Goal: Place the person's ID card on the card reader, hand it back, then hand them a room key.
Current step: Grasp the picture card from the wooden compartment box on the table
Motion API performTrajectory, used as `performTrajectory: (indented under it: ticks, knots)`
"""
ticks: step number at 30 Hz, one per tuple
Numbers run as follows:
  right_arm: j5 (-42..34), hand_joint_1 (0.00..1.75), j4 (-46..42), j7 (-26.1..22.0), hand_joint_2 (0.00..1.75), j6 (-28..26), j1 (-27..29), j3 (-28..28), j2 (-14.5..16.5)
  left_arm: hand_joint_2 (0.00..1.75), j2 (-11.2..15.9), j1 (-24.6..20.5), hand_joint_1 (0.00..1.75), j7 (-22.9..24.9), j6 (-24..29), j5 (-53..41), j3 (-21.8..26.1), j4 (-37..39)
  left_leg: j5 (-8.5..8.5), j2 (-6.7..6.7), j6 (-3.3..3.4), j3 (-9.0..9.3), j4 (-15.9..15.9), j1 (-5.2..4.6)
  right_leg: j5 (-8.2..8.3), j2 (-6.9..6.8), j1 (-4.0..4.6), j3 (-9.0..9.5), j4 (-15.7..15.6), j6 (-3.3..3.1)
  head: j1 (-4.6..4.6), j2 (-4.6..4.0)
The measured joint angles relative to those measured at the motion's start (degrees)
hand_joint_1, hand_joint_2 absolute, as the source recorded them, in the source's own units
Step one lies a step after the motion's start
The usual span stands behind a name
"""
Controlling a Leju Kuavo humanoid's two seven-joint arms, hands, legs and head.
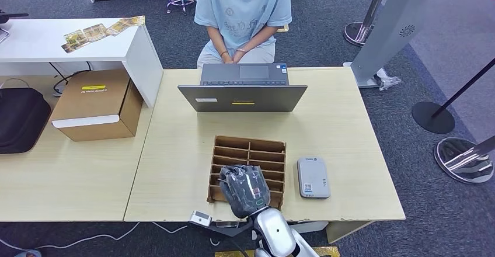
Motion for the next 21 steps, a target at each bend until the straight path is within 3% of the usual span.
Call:
performTrajectory:
  ticks: [6, 21]
  knots:
    - [-6.5, 1.59, -2.3, -4.0, 1.75, 1.5, 0.8, 0.0, 0.0, 0.0, 0.0, 0.0, 0.0, 0.0, 0.0, 0.1, 0.0, 0.0, 0.0, 0.0, 0.0, 0.0, 0.0, 0.0, 0.0, 0.0, 0.0, 0.0, 0.0, 0.0, 0.01, 0.0]
    - [-10.9, 1.61, -8.1, -6.2, 1.75, 2.8, 2.3, 0.0, -0.8, 0.0, 0.1, 0.0, 0.0, -0.2, -0.3, -0.1, -0.1, 0.0, 0.0, 0.0, 0.0, 0.01, 0.0, -0.01, 0.0, 0.0, -0.01, 0.0, 0.0, 0.0, 0.0, 0.0]
